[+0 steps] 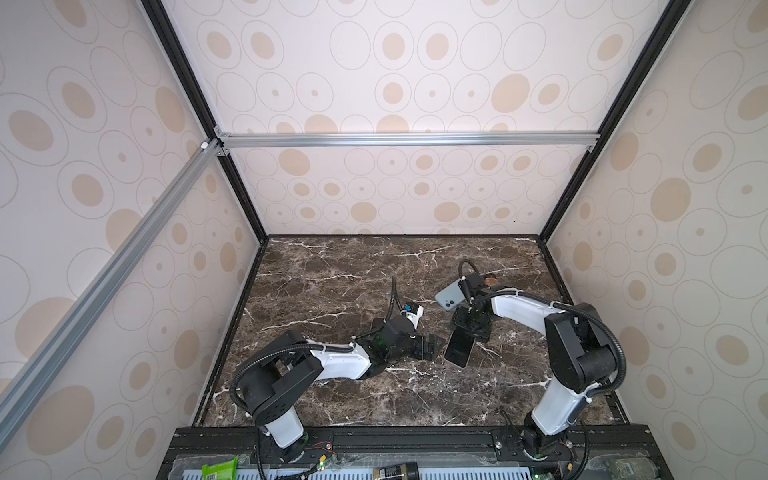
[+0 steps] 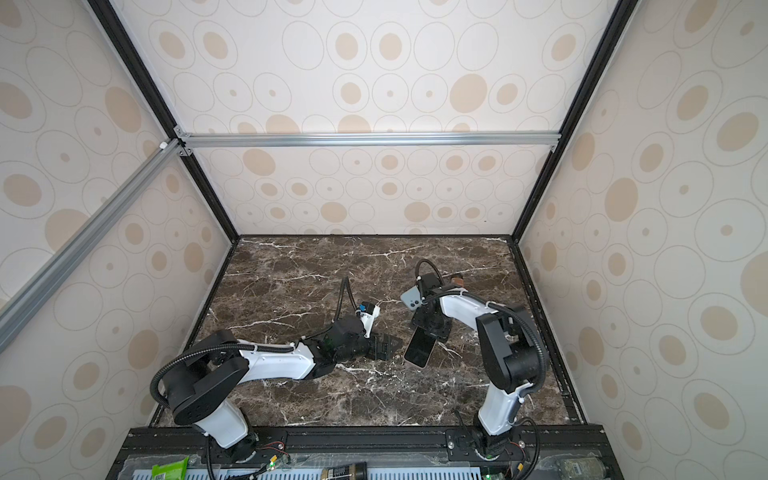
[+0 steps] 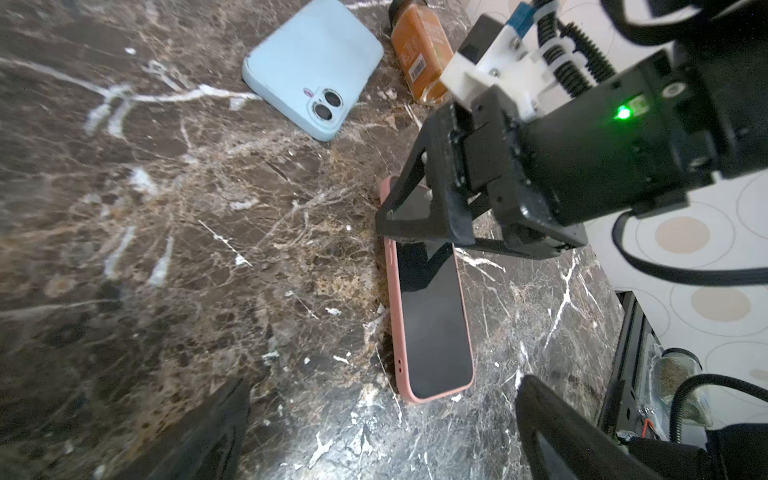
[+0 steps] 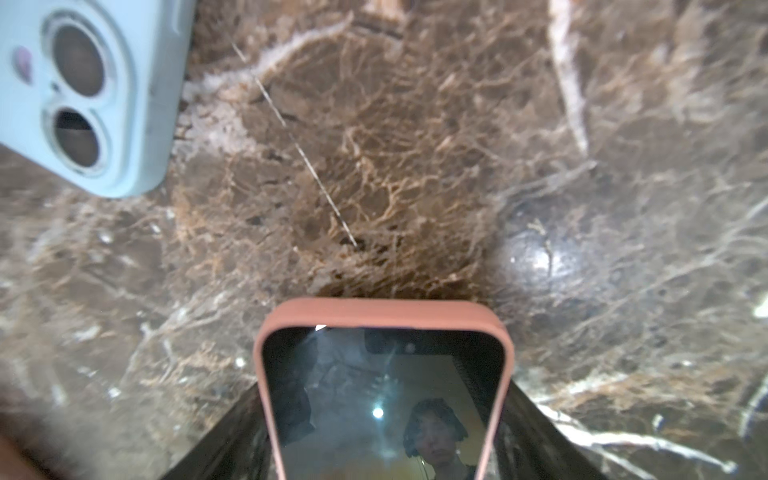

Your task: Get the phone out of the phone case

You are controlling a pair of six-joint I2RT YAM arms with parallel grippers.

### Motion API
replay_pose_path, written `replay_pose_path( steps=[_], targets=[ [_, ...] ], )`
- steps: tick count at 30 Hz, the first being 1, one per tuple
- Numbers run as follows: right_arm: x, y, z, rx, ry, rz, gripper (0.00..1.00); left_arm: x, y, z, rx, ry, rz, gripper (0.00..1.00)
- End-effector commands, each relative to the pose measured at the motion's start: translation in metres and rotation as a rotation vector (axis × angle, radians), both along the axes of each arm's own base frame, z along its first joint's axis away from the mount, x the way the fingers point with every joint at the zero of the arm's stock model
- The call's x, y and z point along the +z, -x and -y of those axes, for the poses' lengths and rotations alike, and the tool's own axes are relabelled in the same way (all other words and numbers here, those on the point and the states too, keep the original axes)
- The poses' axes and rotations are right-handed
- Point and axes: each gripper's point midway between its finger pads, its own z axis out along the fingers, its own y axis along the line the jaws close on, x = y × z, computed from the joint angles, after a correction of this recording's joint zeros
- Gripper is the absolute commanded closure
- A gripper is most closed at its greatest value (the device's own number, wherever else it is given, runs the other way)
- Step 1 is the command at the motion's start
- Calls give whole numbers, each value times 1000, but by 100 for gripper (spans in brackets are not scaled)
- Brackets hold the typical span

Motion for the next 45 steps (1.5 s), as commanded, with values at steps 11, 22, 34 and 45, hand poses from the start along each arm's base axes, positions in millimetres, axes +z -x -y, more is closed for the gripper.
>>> replay_pose_path(
  steps=[11,22,34,45],
  targets=[
    [-5,27,2,-16,-288,28,24,-5,25,53,-96,141,-146,5],
    [-1,28,6,-110,-382,73,26,-11,32,70,-128,224,-221,31],
    [-4,35,5,-171,-434,43,28,-16,28,76,-126,217,-211,56],
    [-1,39,8,-176,-416,44,29,-13,24,81,-146,184,-159,91]
  ],
)
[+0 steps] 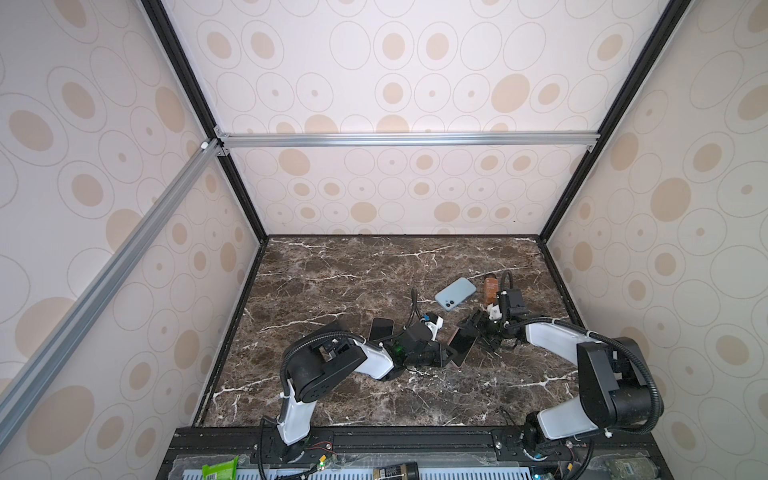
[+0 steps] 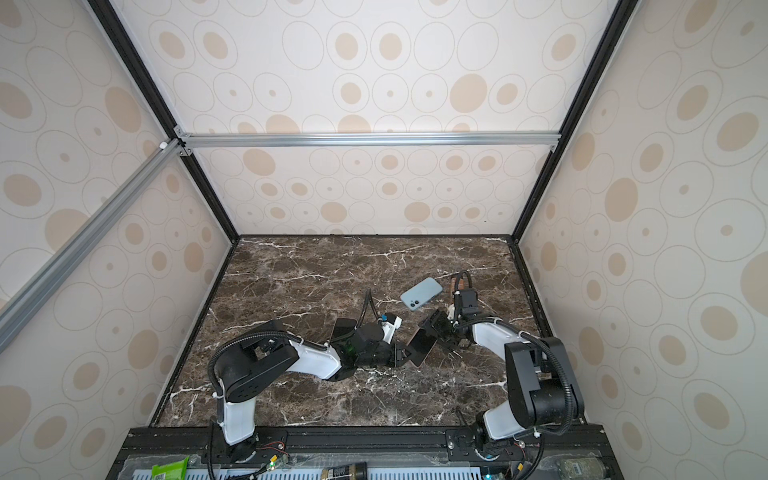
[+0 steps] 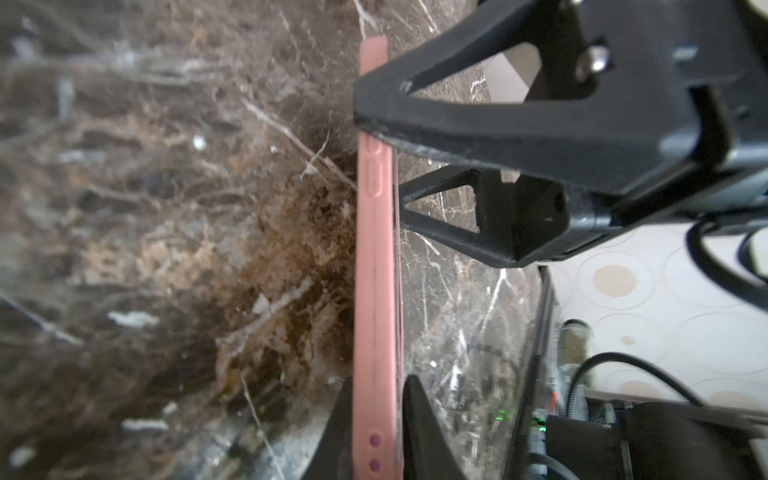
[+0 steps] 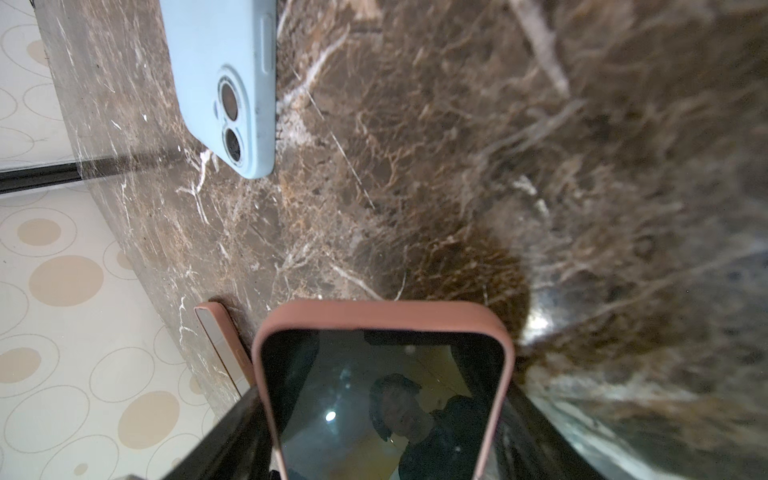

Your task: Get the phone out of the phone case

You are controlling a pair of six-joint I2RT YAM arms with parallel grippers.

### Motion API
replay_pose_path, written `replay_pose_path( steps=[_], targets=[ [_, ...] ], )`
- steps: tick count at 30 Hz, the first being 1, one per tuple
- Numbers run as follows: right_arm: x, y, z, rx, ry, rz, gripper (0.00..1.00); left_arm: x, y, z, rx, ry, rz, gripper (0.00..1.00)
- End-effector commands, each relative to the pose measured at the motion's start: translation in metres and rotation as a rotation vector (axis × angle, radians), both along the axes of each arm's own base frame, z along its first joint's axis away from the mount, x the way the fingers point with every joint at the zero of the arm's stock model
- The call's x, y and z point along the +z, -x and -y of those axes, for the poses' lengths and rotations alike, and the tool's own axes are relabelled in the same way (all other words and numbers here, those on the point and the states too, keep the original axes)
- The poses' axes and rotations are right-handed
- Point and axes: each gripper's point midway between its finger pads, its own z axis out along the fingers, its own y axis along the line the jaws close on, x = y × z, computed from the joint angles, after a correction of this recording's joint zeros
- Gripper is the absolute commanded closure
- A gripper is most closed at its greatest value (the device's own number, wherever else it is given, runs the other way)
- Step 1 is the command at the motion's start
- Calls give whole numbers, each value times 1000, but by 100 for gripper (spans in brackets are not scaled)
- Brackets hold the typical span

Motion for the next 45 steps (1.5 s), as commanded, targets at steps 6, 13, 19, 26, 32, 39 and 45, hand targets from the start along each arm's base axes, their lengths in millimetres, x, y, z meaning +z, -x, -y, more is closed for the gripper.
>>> replay_pose_path(
  steps=[6,13,19,26,32,39,45],
  targets=[
    [18,24,14,-17,73,-27,2,42,-8,11,-34,-3,149,100],
    [114,11,49,-66,263,307,0,87,-21,-6,-41,-218,328,100],
    [188,3,49,-7,312,675,0,148,-35,-29,41,-279,473,100],
    [223,18,32,210,352,834,0,203,-28,-31,12,-182,623,100],
    [262,35,8,338,263,999,4,233,-27,-54,46,-227,673,100],
    [296,53,-12,439,178,1167,5,274,-4,-83,2,-163,828,100],
    [338,85,-35,601,48,1323,1,306,42,-93,-176,-2,961,100]
  ],
)
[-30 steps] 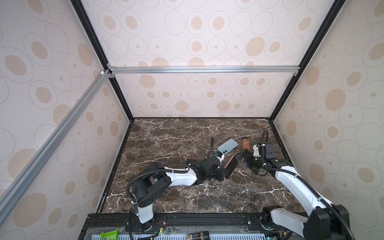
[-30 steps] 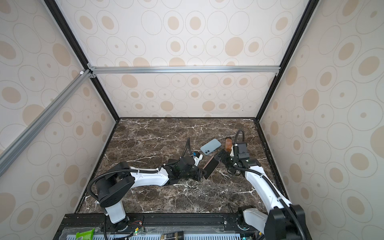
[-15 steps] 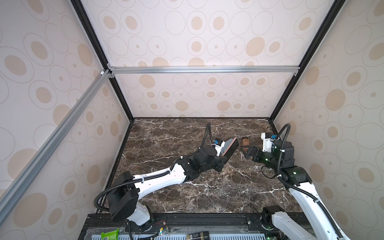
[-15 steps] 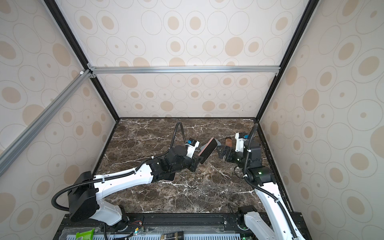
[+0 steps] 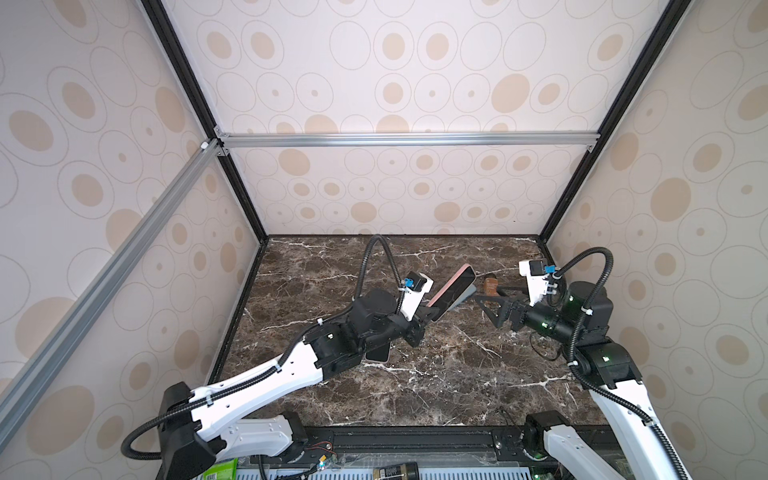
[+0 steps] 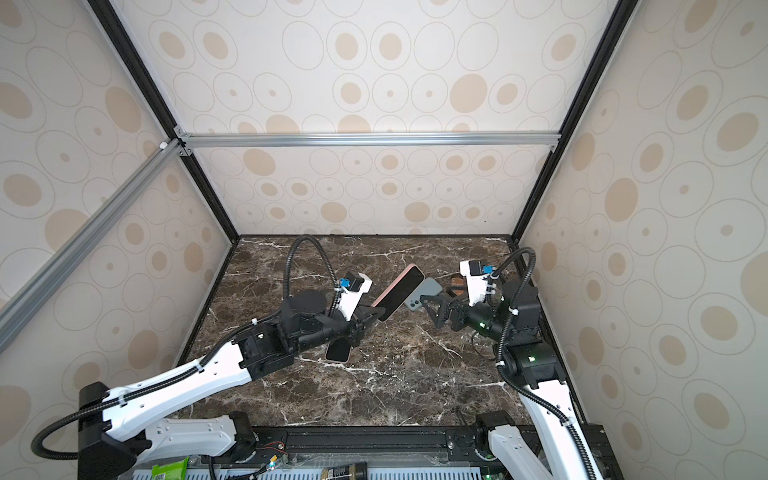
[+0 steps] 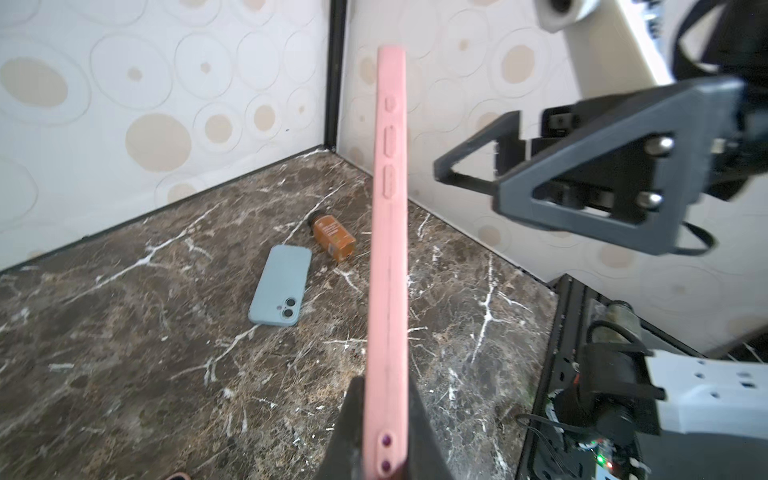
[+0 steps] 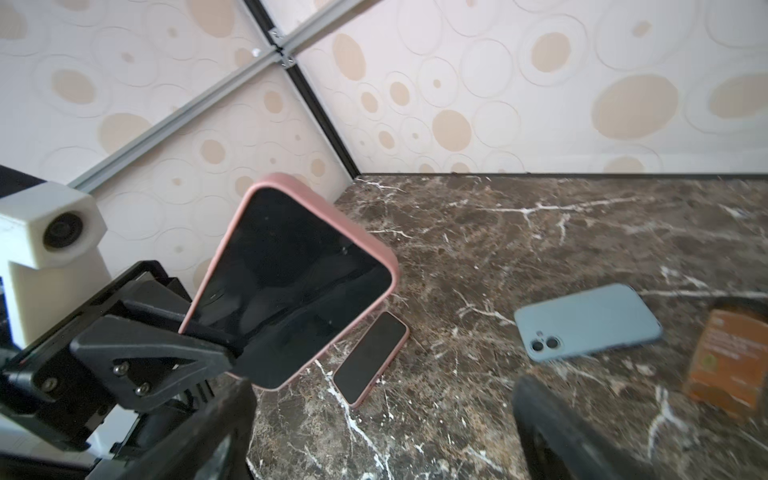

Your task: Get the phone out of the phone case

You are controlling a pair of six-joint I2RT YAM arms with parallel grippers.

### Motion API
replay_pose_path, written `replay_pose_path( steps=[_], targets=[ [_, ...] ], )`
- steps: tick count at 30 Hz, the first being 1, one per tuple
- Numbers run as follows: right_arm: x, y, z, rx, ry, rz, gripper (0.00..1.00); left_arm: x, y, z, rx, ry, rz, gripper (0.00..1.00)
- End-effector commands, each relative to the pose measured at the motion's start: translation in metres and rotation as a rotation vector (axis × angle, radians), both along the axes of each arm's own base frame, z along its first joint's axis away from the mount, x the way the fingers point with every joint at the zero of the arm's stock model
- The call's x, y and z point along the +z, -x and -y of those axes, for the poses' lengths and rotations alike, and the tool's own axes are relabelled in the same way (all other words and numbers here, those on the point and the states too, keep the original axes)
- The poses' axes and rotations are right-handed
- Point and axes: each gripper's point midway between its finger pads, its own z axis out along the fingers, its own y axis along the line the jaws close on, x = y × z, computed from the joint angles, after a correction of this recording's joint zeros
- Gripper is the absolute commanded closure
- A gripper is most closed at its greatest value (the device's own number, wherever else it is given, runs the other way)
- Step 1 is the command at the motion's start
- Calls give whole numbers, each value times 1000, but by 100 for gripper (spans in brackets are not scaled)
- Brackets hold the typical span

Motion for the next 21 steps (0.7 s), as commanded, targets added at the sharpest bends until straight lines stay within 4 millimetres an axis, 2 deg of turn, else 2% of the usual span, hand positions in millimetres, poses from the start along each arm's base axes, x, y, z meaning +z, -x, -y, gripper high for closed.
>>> replay_pose_path(
  steps=[1,4,6,9,15,18,21],
  targets=[
    [48,30,-17,168,-34,173,1,38,24,-1,-140,78,141,100],
    [68,47,-22,228,-64,236,3,50,42,-11,-209,111,181,100],
    [78,59,-27,299,-95,256,6,58,61,-14,-321,142,208,100],
    [92,74,-37,430,-157,257,8,60,78,-19,-435,137,242,100],
    [110,92,-43,546,-195,243,11,59,82,-30,-503,109,311,100],
    [112,99,-46,588,-193,241,14,57,75,-34,-537,112,308,100],
    [108,97,-49,610,-200,199,19,54,64,-38,-558,115,296,100]
  ],
)
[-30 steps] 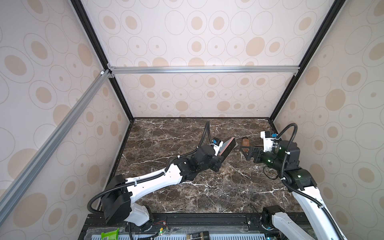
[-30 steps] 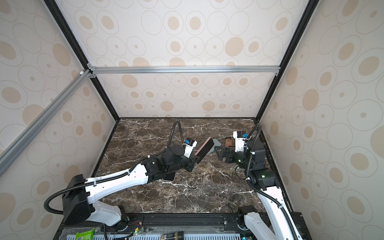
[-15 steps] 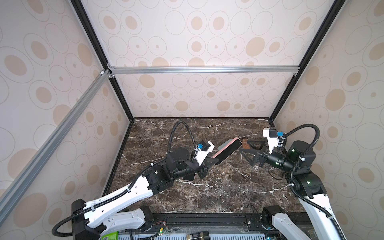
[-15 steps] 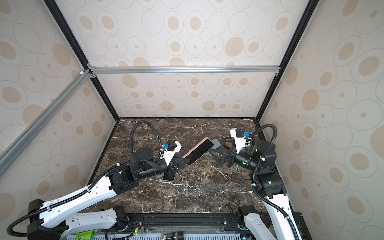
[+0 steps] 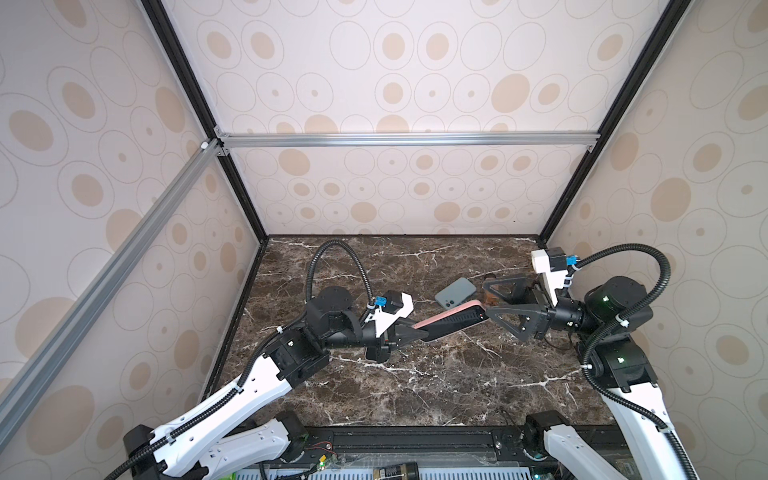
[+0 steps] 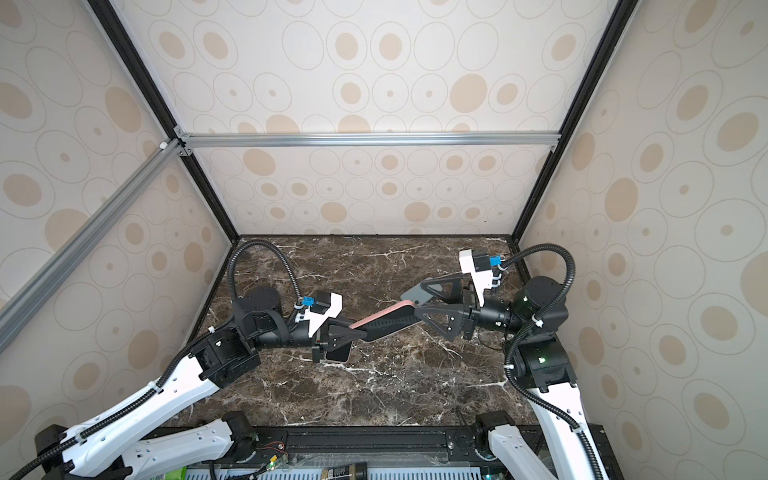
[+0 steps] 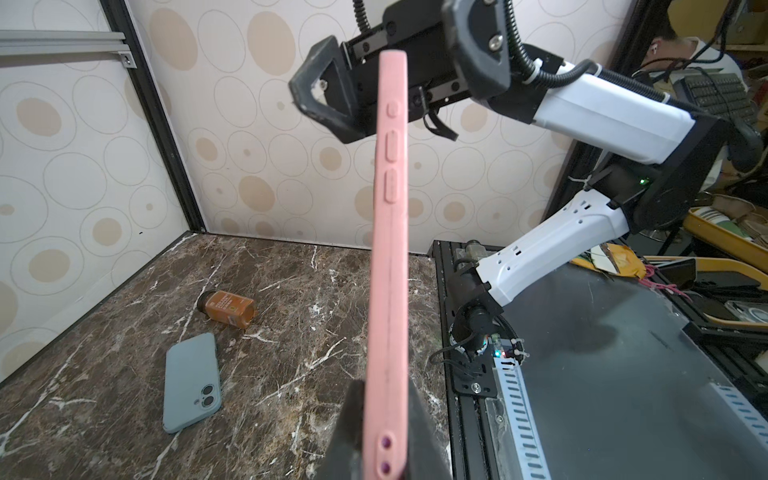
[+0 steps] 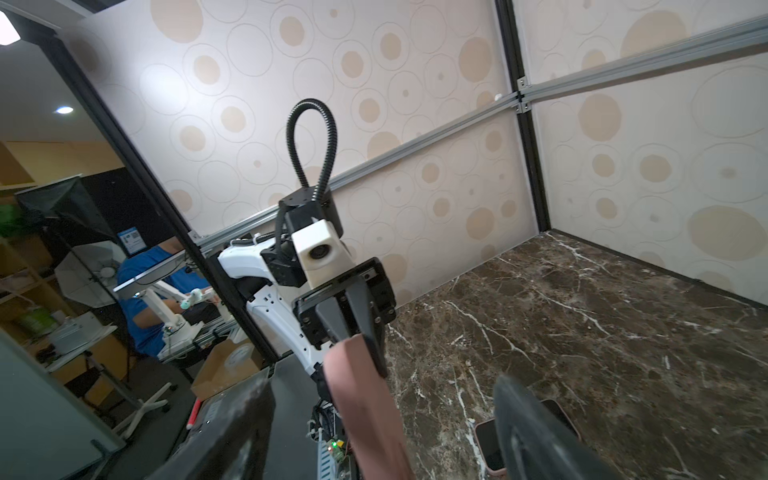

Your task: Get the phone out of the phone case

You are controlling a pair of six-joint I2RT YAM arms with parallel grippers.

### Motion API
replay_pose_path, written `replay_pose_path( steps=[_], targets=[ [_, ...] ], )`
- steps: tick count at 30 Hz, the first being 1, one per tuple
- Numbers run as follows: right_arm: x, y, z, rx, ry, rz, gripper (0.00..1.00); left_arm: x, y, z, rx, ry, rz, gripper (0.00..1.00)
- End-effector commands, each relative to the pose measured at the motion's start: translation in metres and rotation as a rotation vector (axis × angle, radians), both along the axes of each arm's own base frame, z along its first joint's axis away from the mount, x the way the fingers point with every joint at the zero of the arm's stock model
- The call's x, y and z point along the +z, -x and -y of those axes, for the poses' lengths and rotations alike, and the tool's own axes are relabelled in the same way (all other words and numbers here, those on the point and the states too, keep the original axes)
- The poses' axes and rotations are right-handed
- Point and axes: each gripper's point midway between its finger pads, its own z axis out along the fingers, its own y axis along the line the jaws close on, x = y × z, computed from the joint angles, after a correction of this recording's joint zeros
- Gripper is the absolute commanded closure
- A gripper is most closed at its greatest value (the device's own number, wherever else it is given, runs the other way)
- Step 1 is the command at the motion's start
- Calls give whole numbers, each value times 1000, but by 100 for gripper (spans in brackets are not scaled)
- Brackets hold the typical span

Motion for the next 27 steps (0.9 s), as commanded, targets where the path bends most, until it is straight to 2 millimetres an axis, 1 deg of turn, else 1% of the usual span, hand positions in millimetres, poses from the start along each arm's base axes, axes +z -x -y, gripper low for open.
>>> replay_pose_path(
  steps=[1,4,10,15,18,21,24,27],
  targets=[
    [9,12,-4,72,0,2,23,22,5,-4,-107,56,98,100],
    [12,5,-6,67,-7,-22,26,22,-3,-4,-102,43,117,100],
    [10,-16,-10,16,2,-24,27,20,-17,-7,-109,9,134,100],
    [6,-30,-18,29,2,-23,26,17,-23,-14,-140,12,129,100],
    [1,-37,-22,35,6,-37,27,18,-23,-17,-157,15,137,100],
    [-2,-36,-31,81,11,-42,29,18,-24,-20,-154,11,140,100],
    [-6,-25,-46,148,27,-25,31,17,-26,-22,-150,12,139,100],
    [-12,-20,-55,173,45,-16,34,14,-28,-23,-144,10,135,100]
  ],
)
